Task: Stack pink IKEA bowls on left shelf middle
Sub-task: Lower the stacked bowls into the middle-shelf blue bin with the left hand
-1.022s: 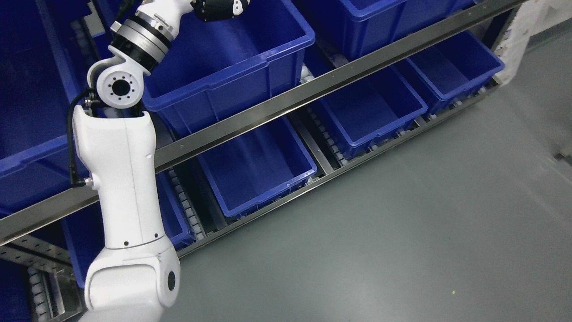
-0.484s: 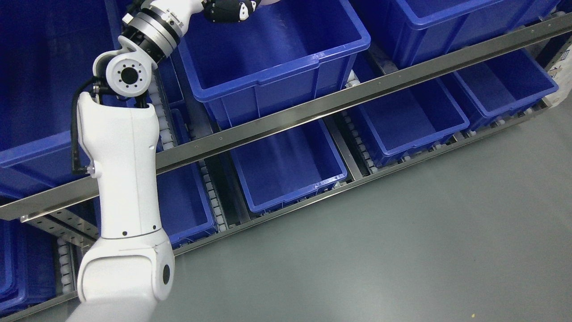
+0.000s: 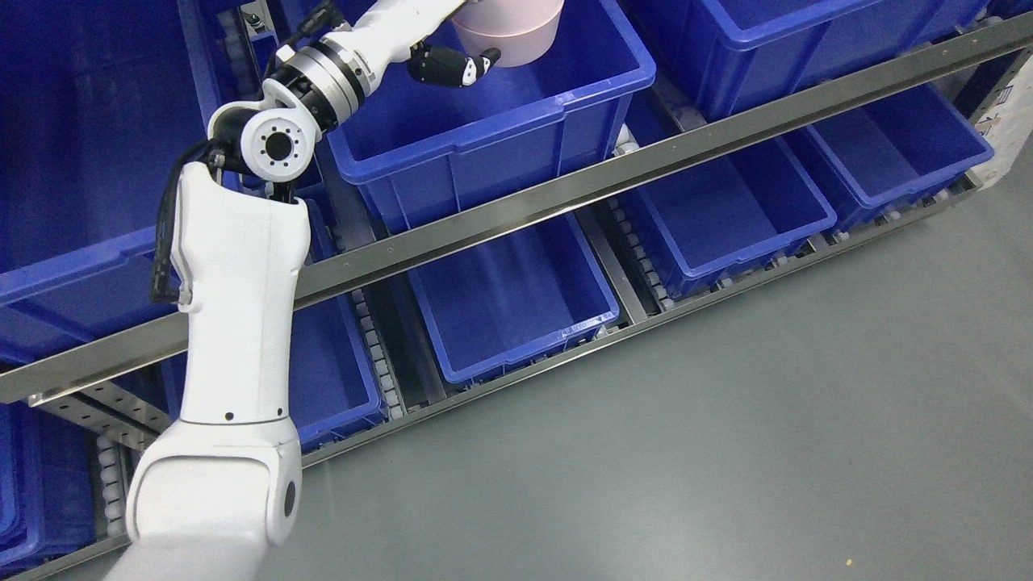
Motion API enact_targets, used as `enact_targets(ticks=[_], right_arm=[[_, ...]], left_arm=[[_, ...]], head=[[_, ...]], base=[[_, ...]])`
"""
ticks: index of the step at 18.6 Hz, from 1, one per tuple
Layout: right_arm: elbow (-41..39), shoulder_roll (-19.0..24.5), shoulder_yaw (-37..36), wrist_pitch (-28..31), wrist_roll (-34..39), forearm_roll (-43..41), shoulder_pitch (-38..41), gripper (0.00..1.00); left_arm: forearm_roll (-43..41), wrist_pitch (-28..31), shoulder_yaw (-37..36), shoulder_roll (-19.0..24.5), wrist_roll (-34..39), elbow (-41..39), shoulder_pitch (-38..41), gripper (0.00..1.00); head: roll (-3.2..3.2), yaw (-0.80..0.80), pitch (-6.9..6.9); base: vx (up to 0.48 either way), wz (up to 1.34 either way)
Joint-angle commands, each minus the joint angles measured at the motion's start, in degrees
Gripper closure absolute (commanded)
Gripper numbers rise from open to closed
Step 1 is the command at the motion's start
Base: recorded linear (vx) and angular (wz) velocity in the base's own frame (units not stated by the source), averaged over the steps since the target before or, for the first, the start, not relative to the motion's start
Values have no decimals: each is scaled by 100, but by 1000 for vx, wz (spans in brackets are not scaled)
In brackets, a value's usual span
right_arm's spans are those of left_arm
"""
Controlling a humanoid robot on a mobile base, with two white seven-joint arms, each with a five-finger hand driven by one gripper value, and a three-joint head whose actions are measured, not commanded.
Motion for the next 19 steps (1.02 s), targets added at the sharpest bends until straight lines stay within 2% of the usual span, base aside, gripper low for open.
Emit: enact_targets(ticks=[1,4,7,10,11,14,16,19], right_arm=[[1,-100,-62,0,-1,44,0,0],[-8,-100,-62,0,-1,44,0,0],[1,-100,-62,0,-1,44,0,0],[1,-100,-62,0,-1,44,0,0],[1,-100,-62,0,-1,44,0,0],[1,-100,-62,0,-1,44,0,0],[1,-100,-62,0,-1,44,0,0],[1,-100,-62,0,-1,44,0,0]], left_arm=[[-340,19,-76,-41,90,455,145,92],[-340,19,153,-234,143,455,189,87],[-340,19,276,-243,187,463,268,83],[-340,19,391,-252,371,455,303,73],[-340,28,399,-252,424,455,312,68],[-314,45,399,-258,661,446,408,45],[-288,46,460,-258,775,437,418,39],[-183,46,715,-258,1572,437,383,17]], head=[[0,0,0],[0,0,0],[0,0,0],[0,0,0],[0,0,0],[0,0,-1],[0,0,-1],[0,0,-1]], base=[[0,0],[0,0],[0,0],[0,0],[0,0],[0,0],[0,0],[0,0]])
